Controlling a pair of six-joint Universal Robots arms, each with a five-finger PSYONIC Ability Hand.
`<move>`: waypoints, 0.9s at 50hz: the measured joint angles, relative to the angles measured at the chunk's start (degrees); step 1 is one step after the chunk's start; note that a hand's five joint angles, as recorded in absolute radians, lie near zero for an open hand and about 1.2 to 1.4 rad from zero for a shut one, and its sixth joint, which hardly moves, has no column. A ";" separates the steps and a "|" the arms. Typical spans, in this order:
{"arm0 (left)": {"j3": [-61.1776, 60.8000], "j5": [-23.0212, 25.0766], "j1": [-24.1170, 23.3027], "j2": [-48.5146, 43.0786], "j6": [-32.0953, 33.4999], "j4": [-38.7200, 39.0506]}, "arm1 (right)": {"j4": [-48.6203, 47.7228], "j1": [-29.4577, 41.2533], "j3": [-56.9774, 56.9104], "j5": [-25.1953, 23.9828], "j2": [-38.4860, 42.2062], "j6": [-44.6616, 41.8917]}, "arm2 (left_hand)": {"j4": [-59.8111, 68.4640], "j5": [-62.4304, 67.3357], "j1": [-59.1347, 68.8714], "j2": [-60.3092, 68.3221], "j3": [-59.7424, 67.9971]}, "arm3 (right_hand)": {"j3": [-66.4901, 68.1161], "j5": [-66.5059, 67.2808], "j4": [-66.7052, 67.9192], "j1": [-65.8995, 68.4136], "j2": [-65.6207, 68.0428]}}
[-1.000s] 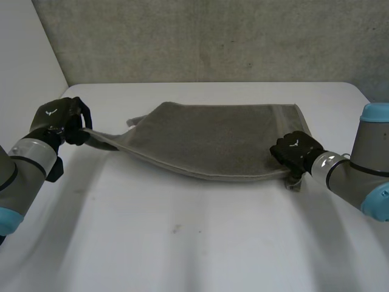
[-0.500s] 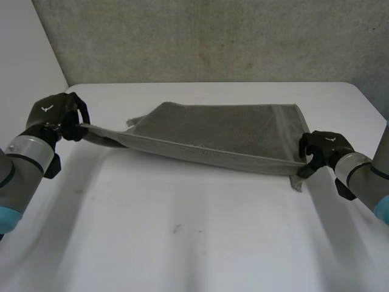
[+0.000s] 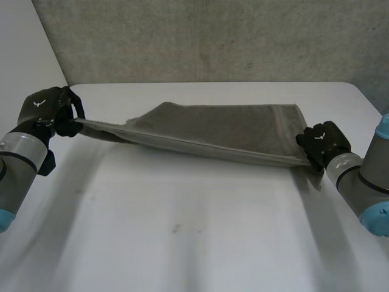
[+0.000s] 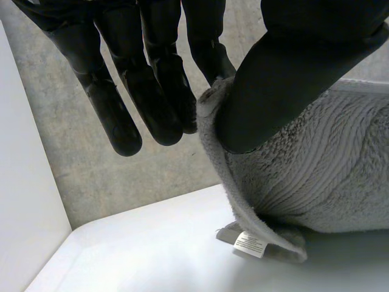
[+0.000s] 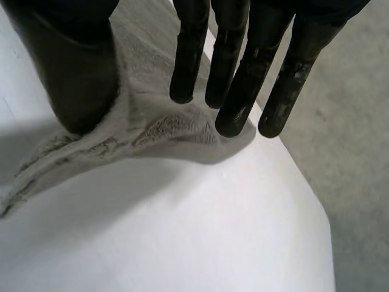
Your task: Fold the towel.
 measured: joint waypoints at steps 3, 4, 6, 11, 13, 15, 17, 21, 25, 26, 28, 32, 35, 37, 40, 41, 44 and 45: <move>0.02 0.00 0.07 -0.02 0.00 0.00 | 1.08 -0.48 -0.77 -0.03 0.72 5.73 | 0.00 0.00 0.00 0.00 0.00 | 0.00 -1.46 -1.15 -1.02 0.00; 0.03 0.00 0.09 -0.02 0.00 0.00 | 1.75 -0.69 -1.14 -0.35 1.00 8.10 | 0.00 0.00 0.00 0.00 0.00 | 0.00 -1.51 -1.15 -1.09 0.00; 0.04 0.00 0.11 -0.03 0.00 0.01 | 3.15 -1.07 -1.79 -1.16 1.44 11.46 | 0.00 0.00 0.00 0.00 0.00 | 0.00 -1.51 -1.15 -1.09 -0.01; 0.04 0.00 0.15 -0.03 0.01 0.01 | 7.11 -2.32 -3.23 -3.97 2.45 17.47 | 0.00 0.00 0.00 0.00 0.00 | 0.00 -1.41 -1.15 -1.08 0.00; 0.03 0.00 0.16 -0.03 0.01 0.00 | 8.05 -2.72 -3.49 -4.74 2.66 18.57 | 0.00 0.00 0.00 0.00 0.00 | 0.00 -1.36 -1.15 -1.08 0.00; 0.00 0.02 0.18 -0.03 0.01 0.00 | 8.55 -3.06 -3.61 -5.23 2.82 19.54 | 0.00 0.00 0.00 0.00 0.00 | 0.00 -1.36 -1.15 -1.08 0.00; -0.01 0.02 0.20 -0.03 0.00 0.00 | 8.72 -3.31 -3.63 -5.42 2.92 20.31 | 0.00 0.00 0.00 0.00 0.00 | 0.00 -1.36 -1.14 -1.08 0.00; -0.03 0.06 0.24 -0.03 0.00 0.00 | 8.77 -4.12 -3.61 -5.56 3.11 23.11 | 0.00 0.00 0.00 0.00 0.00 | 0.00 0.05 -0.76 -0.45 0.13; -0.03 0.07 0.25 -0.05 0.02 0.00 | 8.69 -4.85 -3.61 -5.55 3.34 25.67 | 0.00 0.00 0.00 0.00 0.00 | -0.05 4.25 2.65 3.27 2.13; -0.03 0.08 0.25 -0.07 0.04 0.00 | 8.68 -5.03 -3.61 -5.55 3.42 26.27 | 0.00 0.00 0.00 0.00 0.00 | -0.06 8.19 6.90 7.41 6.36; -0.03 0.08 0.26 -0.08 0.06 0.00 | 8.60 -5.31 -3.60 -5.46 3.50 26.96 | 0.00 0.00 0.00 0.00 0.00 | 12.81 21.95 21.64 22.01 21.84; -0.05 0.11 0.30 -0.07 0.10 -0.03 | 7.87 -5.65 -3.49 -5.09 2.90 26.82 | 0.00 0.00 0.00 0.00 0.00 | 25.84 38.89 38.53 37.50 38.53; -0.08 0.14 0.32 -0.05 0.14 -0.10 | 7.01 -5.74 -3.37 -4.91 2.04 25.95 | 0.00 0.00 0.00 0.00 0.00 | 25.85 38.89 38.60 37.50 38.53; -0.20 0.14 0.31 0.05 0.20 -0.14 | 6.32 -5.70 -3.02 -4.92 1.21 24.68 | 0.00 0.00 0.00 0.00 0.00 | 25.85 38.89 38.60 37.50 38.53; -1.00 0.18 0.14 0.97 0.42 -0.22 | 3.63 -5.35 -0.91 -5.44 -2.71 17.20 | 0.00 0.00 0.00 0.00 0.00 | 25.85 38.90 38.60 37.50 38.52; -1.52 0.18 0.04 1.70 0.52 -0.31 | 2.41 -5.15 0.43 -5.79 -4.79 12.03 | 0.00 0.00 0.00 0.00 0.00 | 25.85 38.90 38.60 37.50 38.53; -2.85 0.21 -0.19 3.55 0.71 -0.46 | 0.76 -4.86 3.55 -6.56 -8.64 -0.60 | 0.00 0.00 0.00 0.00 0.00 | 25.85 38.98 38.60 37.51 38.53; -3.70 0.23 -0.27 4.85 0.79 -0.56 | 0.30 -4.80 5.34 -6.97 -10.47 -8.22 | 0.00 0.00 0.00 0.00 0.00 | 25.85 39.17 38.60 37.51 38.53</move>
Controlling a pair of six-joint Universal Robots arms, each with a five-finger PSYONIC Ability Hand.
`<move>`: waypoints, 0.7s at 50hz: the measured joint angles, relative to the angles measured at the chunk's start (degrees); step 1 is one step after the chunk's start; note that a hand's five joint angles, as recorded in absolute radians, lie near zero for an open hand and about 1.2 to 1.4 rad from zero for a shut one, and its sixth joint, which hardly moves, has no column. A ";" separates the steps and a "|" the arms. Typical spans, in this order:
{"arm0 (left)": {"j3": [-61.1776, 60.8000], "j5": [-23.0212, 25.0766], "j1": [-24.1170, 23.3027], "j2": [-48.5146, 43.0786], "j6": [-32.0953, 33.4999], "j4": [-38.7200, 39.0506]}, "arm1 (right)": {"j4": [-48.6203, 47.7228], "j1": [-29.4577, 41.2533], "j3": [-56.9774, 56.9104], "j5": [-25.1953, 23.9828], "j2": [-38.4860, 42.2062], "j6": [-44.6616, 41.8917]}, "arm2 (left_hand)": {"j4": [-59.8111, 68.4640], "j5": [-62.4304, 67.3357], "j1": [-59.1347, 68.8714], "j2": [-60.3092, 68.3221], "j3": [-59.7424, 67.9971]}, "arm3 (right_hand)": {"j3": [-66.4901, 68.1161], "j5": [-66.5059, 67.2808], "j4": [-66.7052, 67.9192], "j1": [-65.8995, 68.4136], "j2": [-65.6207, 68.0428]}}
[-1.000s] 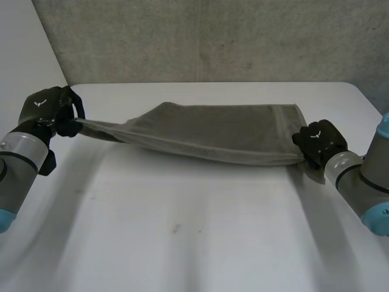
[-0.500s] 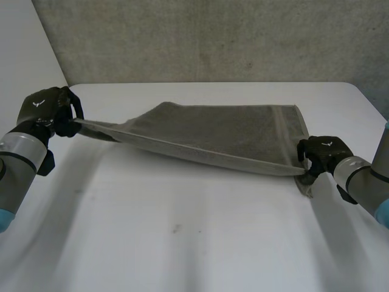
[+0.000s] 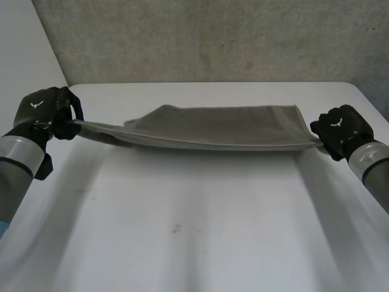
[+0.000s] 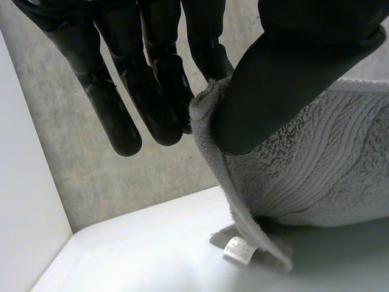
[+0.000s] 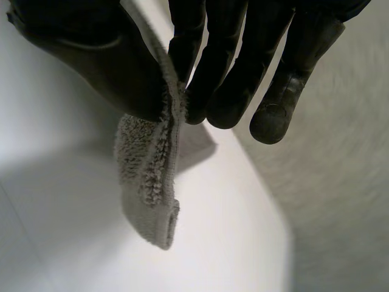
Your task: Fold the towel.
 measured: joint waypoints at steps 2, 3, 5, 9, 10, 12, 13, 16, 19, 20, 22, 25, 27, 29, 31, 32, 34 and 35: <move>-1.48 0.07 -0.06 2.11 0.09 -0.21 | -0.01 0.00 2.50 -0.47 -2.08 -10.40 | 0.00 0.00 0.00 0.00 0.00 | 0.00 0.02 0.00 0.00 0.00; -1.92 0.11 -0.07 2.77 0.11 -0.26 | 0.09 -0.01 3.01 -0.55 -2.46 -12.58 | 0.00 0.00 0.00 0.00 0.00 | 0.00 0.11 0.00 0.00 0.00; -3.44 0.35 -0.02 4.91 0.17 -0.54 | 0.93 -0.21 4.80 -0.83 -4.01 -19.49 | 0.00 0.00 0.00 0.00 0.00 | 0.00 0.29 0.00 0.04 0.00; -7.09 2.00 0.31 10.26 0.25 -1.84 | 4.30 -2.00 7.73 -1.50 -8.73 -27.37 | 0.00 0.00 0.01 0.00 0.00 | 0.09 0.54 0.00 0.52 0.00; -8.34 2.88 0.49 12.29 0.26 -2.59 | 5.39 -2.86 8.41 -1.91 -10.43 -27.87 | 0.00 0.00 0.09 0.00 0.00 | 0.10 0.62 0.00 0.52 0.00; -10.00 4.20 0.80 15.10 0.27 -3.77 | 6.88 -4.13 9.24 -2.95 -13.01 -27.42 | 0.00 0.01 0.22 0.00 0.00 | 0.10 0.67 0.00 0.54 0.00; -10.38 4.54 0.88 15.75 0.27 -4.07 | 7.23 -4.44 9.40 -3.31 -13.67 -27.12 | 0.00 0.01 0.22 0.00 0.00 | 0.10 0.68 0.00 0.55 0.00; -12.49 6.23 1.31 19.43 0.28 -5.91 | 9.51 -5.98 10.15 -6.00 -17.49 -24.27 | 0.00 0.01 0.22 0.00 0.00 | 0.10 0.68 0.00 0.57 0.00; -14.42 7.47 1.55 22.61 0.27 -7.57 | 12.13 -7.11 10.40 -8.89 -20.74 -20.35 | 0.00 0.01 0.22 0.00 0.00 | 0.10 0.68 0.00 0.58 0.00; -14.72 7.61 1.56 23.05 0.29 -7.81 | 12.86 -7.38 10.33 -9.56 -21.32 -19.41 | 0.00 0.01 0.22 0.00 0.00 | 0.10 0.68 0.00 0.58 0.00; -15.93 8.04 1.50 24.34 0.49 -8.58 | 15.59 -8.31 9.78 -11.24 -22.65 -16.66 | 0.00 0.01 0.22 0.00 0.00 | 0.10 0.68 0.00 0.59 0.00; -16.73 8.18 1.43 24.49 1.17 -8.87 | 18.20 -9.20 8.62 -12.27 -22.76 -14.79 | 0.00 0.01 0.22 0.00 0.00 | 0.10 0.68 0.00 0.60 0.00; -16.86 8.16 1.37 23.51 2.11 -8.78 | 19.45 -9.56 7.37 -12.40 -21.52 -14.28 | 0.00 0.01 0.22 0.00 0.00 | 0.10 0.68 0.00 0.61 0.00; -16.61 8.11 1.27 21.56 3.47 -8.44 | 20.42 -9.78 5.55 -12.27 -19.24 -14.10 | 0.00 0.01 0.22 0.00 0.00 | 0.10 0.68 0.00 0.61 0.00; -15.86 8.00 1.16 18.71 5.02 -7.80 | 21.13 -9.88 3.15 -11.96 -16.06 -14.13 | 0.00 0.01 0.22 0.00 0.00 | 0.10 0.68 0.00 0.62 0.00; -15.50 7.95 1.11 17.68 5.49 -7.53 | 21.27 -9.88 2.14 -11.82 -14.75 -14.17 | 0.00 0.01 0.22 0.00 0.00 | 0.10 0.68 0.00 0.62 0.00; -13.66 7.71 0.92 13.57 6.86 -6.51 | 21.58 -9.71 -1.24 -11.22 -10.35 -14.33 | 0.00 0.01 0.22 0.00 0.00 | 0.10 0.68 0.00 0.63 0.00; -12.58 7.58 0.81 11.51 7.29 -6.14 | 21.66 -9.64 -2.12 -11.02 -9.21 -14.37 | 0.00 0.01 0.22 0.00 0.00 | 0.10 0.68 0.00 0.63 0.00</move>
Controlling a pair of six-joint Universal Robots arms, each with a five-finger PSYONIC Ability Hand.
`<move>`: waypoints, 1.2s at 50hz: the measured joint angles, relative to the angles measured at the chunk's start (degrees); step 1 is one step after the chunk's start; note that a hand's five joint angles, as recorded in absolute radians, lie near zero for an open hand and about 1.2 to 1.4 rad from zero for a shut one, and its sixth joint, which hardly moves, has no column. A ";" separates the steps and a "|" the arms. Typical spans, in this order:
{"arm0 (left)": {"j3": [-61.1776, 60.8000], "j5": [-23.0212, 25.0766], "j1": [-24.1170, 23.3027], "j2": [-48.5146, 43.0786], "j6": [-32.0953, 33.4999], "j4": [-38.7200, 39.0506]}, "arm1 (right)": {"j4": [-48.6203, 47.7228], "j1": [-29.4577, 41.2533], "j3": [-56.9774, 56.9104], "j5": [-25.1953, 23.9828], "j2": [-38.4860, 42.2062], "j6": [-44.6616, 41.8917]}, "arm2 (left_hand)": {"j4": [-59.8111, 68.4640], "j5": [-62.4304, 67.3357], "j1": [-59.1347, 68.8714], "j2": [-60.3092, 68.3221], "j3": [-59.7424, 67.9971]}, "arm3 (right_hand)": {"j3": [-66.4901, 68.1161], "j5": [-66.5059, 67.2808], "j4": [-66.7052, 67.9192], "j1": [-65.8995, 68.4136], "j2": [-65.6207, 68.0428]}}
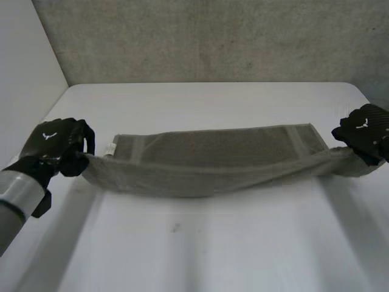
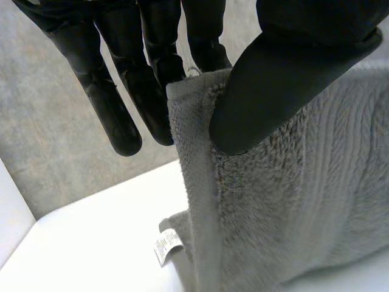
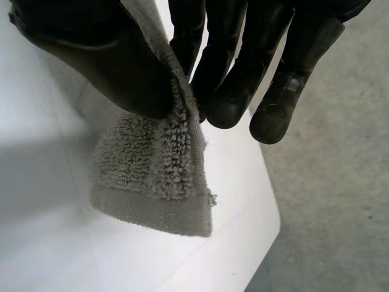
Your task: Fold the towel.
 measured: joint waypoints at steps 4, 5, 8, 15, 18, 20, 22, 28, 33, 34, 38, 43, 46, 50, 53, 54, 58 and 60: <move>5.03 -0.81 -0.46 -8.00 0.88 1.33 | -0.04 1.31 -6.63 1.62 7.66 -0.18 | 0.00 0.00 0.02 0.00 0.00 | 0.00 0.00 0.00 0.02 0.00; 6.94 -1.27 -0.70 -10.66 0.99 1.62 | -0.10 1.98 -8.72 2.25 9.83 -0.21 | 0.00 0.00 0.02 0.00 0.00 | 0.00 0.00 0.00 0.02 0.00; 12.51 -3.17 -1.68 -17.63 1.02 1.90 | -0.18 4.11 -14.36 4.01 15.32 -0.28 | 0.00 0.00 0.02 0.00 0.00 | 0.00 0.11 0.00 0.02 0.00; 26.21 -7.48 -4.67 -31.46 0.68 1.59 | -0.56 8.07 -27.27 6.93 26.97 -0.32 | 0.00 0.00 0.02 0.00 0.00 | 0.00 0.24 0.00 0.03 0.00; 31.71 -8.28 -5.89 -36.04 0.61 1.45 | -0.64 9.54 -32.80 7.19 31.72 -0.31 | 0.00 0.00 0.03 0.00 0.00 | 0.00 0.24 0.00 0.05 0.00; 34.99 -8.59 -6.66 -38.54 0.61 1.36 | -0.66 10.50 -36.44 7.19 34.77 -0.28 | 0.00 0.00 -0.02 0.00 0.00 | 0.00 0.24 0.00 0.05 0.00; 38.18 -9.23 -7.33 -40.78 0.65 1.26 | -0.73 11.16 -39.69 7.19 37.41 -0.26 | 0.00 0.00 0.03 0.00 0.00 | 0.00 0.24 0.00 0.06 0.00; 45.72 -11.71 -8.63 -45.92 0.88 0.88 | -0.97 12.51 -48.14 7.43 44.07 -0.23 | 0.00 0.00 0.03 0.00 0.00 | 0.00 0.24 0.00 0.06 0.00; 52.59 -13.33 -9.12 -50.65 1.02 -1.69 | -1.01 13.04 -56.20 8.47 49.61 -0.18 | 0.00 0.00 0.03 0.00 0.00 | 0.00 0.24 0.00 0.07 0.00; 54.80 -13.69 -9.20 -52.23 1.04 -2.82 | -1.00 13.16 -58.97 8.91 51.43 -0.17 | 0.00 0.00 0.03 0.00 0.00 | 0.00 0.24 0.00 0.07 0.00; 60.08 -14.28 -9.29 -56.05 1.11 -5.72 | -0.97 13.41 -65.40 9.98 55.68 -0.14 | 0.00 0.00 0.03 0.00 0.00 | 0.00 0.24 0.00 0.08 0.00; 64.31 -15.15 -9.28 -59.15 1.16 -7.60 | -0.95 13.49 -70.62 11.19 59.03 -0.14 | 0.00 0.00 0.03 0.00 0.00 | 0.00 0.24 0.00 0.08 0.00; 65.98 -15.76 -9.26 -60.37 1.20 -8.17 | -0.95 13.49 -72.51 11.71 60.18 -0.13 | 0.00 0.00 0.03 0.00 0.00 | 0.00 0.24 0.00 0.08 0.00; 67.89 -16.34 -9.26 -61.71 1.29 -8.99 | -0.95 13.48 -74.46 12.09 61.50 -0.13 | 0.00 0.00 0.03 0.00 0.00 | -0.70 -1.20 -0.96 -0.66 -0.83; 68.61 -16.42 -9.28 -62.14 1.31 -9.40 | -0.97 13.48 -75.04 12.08 62.07 -0.14 | -4.03 -3.18 -3.82 -5.29 -4.01 | -21.89 -22.35 -22.20 -21.73 -22.87; 68.78 -16.41 -9.31 -62.23 1.32 -9.55 | -0.99 13.47 -75.16 12.01 62.28 -0.15 | -12.56 -11.64 -12.09 -12.55 -12.37 | -33.28 -34.40 -33.41 -33.38 -34.60; 69.03 -16.30 -9.61 -62.16 1.33 -9.83 | -1.34 13.49 -75.24 11.86 62.65 -0.11 | -41.95 -41.90 -41.04 -43.40 -42.70 | -58.72 -61.76 -58.51 -58.62 -59.56; 69.01 -16.21 -9.98 -61.84 1.33 -9.93 | -2.06 13.59 -75.20 11.88 62.58 0.13 | -53.12 -52.02 -52.00 -53.20 -53.11 | -62.61 -63.90 -61.87 -62.15 -62.89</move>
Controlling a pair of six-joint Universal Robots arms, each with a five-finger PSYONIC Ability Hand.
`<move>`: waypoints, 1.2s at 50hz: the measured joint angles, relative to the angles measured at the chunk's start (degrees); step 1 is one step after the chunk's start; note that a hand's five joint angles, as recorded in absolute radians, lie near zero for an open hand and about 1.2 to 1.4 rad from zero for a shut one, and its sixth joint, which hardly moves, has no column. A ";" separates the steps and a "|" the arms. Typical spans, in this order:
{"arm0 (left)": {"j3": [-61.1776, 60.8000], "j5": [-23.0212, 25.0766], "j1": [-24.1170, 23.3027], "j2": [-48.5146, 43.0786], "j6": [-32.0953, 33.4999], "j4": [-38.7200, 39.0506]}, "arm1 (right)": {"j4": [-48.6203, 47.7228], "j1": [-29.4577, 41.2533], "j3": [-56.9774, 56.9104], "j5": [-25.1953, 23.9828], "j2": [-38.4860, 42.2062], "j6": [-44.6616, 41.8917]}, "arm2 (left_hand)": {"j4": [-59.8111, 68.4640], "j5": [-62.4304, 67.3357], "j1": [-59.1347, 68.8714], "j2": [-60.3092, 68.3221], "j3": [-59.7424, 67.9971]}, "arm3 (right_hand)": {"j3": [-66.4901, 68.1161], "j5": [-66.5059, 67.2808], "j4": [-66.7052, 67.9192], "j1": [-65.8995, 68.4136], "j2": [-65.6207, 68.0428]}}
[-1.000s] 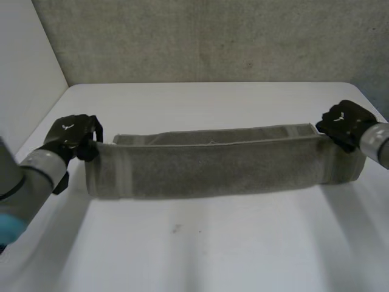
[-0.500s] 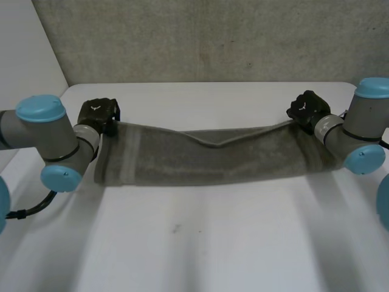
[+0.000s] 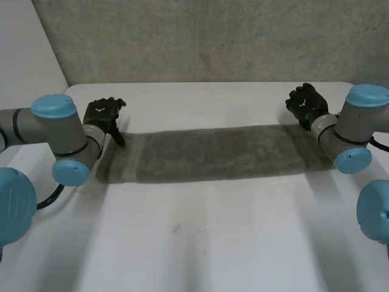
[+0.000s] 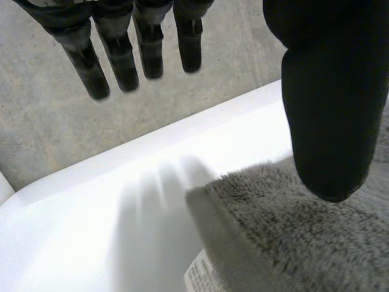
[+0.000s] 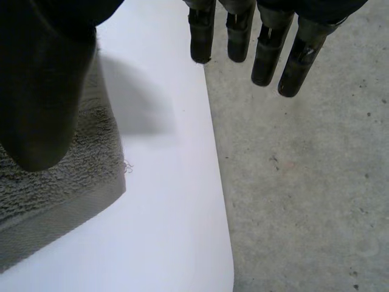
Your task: Fold the towel.
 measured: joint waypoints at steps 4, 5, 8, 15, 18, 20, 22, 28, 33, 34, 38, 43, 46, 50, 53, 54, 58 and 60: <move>-0.35 0.04 -0.52 1.33 -0.05 -0.02 | -1.35 0.36 0.06 0.27 -0.68 0.89 | -5.25 -4.27 -4.82 -5.25 -5.19 | 0.00 0.00 0.00 -0.71 0.00; -0.49 0.04 -0.62 1.77 -0.08 -0.02 | -1.71 0.47 0.06 0.40 -1.00 1.29 | -5.92 -4.56 -5.50 -5.91 -5.90 | 0.00 0.00 0.00 -0.71 0.00; -1.23 0.01 -0.81 3.31 -0.14 -0.03 | -2.25 0.59 0.15 0.77 -2.21 3.39 | -6.62 -4.95 -6.14 -6.61 -6.53 | 0.00 0.00 0.00 -0.74 0.00; -8.96 0.18 -0.87 12.55 -0.37 0.24 | -1.51 0.00 2.22 1.31 -10.74 18.46 | -6.99 -5.21 -6.60 -6.96 -7.01 | 0.00 0.00 0.00 -0.94 0.00; -12.94 0.25 -0.85 16.27 -0.42 0.56 | -0.09 -0.30 4.36 0.98 -14.11 22.81 | -7.01 -5.22 -6.60 -6.97 -7.01 | 0.00 0.00 0.00 -0.94 0.00; -16.98 0.30 -0.81 19.75 -0.45 1.14 | 1.81 -0.88 7.19 0.38 -17.37 25.56 | -7.04 -5.23 -6.60 -7.01 -7.01 | 0.00 0.00 0.00 -0.94 0.00; -21.21 0.36 -0.81 23.14 -0.49 2.05 | 3.98 -1.68 10.44 -0.40 -20.42 27.15 | -7.07 -5.23 -6.61 -7.04 -7.01 | 0.00 0.00 0.00 -0.95 0.00; -32.85 1.45 -0.81 31.70 -0.54 5.74 | 10.77 -4.57 21.96 -3.62 -28.25 28.42 | -7.08 -5.23 -6.61 -7.10 -7.01 | 0.00 0.00 0.00 -0.96 0.00; -40.84 3.39 -0.78 36.58 -0.78 9.00 | 13.89 -6.88 30.71 -5.65 -31.80 28.02 | -7.09 -5.23 -6.61 -7.11 -7.01 | 0.00 0.00 0.00 -0.87 0.01; -42.00 3.66 -0.78 37.20 -0.83 9.57 | 13.99 -7.14 31.75 -5.89 -32.05 27.95 | -7.09 -5.23 -6.61 -7.11 -7.01 | 0.00 0.01 0.00 -0.86 0.00; -47.31 4.55 -0.77 39.74 -1.06 12.44 | 13.16 -8.79 38.93 -7.79 -33.03 27.41 | -7.09 -5.24 -6.61 -7.12 -7.01 | 0.15 0.14 0.08 -0.21 0.14; -50.90 4.80 -0.76 40.96 -1.11 14.97 | 8.22 -10.05 45.46 -9.68 -32.50 26.86 | -7.10 -5.24 -6.61 -7.12 -7.01 | 4.99 6.51 3.90 5.08 4.81; -51.81 4.78 -0.76 41.07 -1.10 15.75 | 3.76 -10.49 48.55 -10.25 -31.63 26.55 | -7.10 -5.24 -6.61 -7.12 -7.01 | 6.31 8.40 5.74 6.67 5.83; -52.08 4.73 -0.81 41.02 -1.09 16.03 | -1.33 -10.77 50.76 -10.20 -30.18 25.99 | -7.10 -5.24 -6.61 -7.12 -7.01 | 14.60 16.14 13.80 14.52 14.59; -52.07 4.71 -0.92 40.92 -1.11 16.05 | -4.07 -11.05 51.48 -10.00 -28.98 25.43 | -7.10 -5.24 -6.61 -7.12 -7.01 | 20.47 21.52 19.45 20.81 20.84; -52.06 4.71 -0.98 40.88 -1.12 16.05 | -4.77 -11.18 51.56 -9.92 -28.56 25.18 | -7.11 -5.24 -6.61 -7.13 -7.01 | 23.96 24.99 22.99 23.96 24.01; -51.99 4.70 -1.05 40.81 -1.14 16.06 | -5.88 -11.69 51.32 -9.73 -27.26 23.90 | -7.11 -5.24 -6.61 -7.13 -7.01 | 44.70 45.62 43.93 45.01 45.26; -51.98 4.71 -1.05 40.80 -1.15 16.07 | -6.00 -11.90 51.12 -9.67 -26.90 23.34 | -7.10 -5.24 -6.61 -7.13 -7.01 | 53.37 54.02 52.91 53.72 54.10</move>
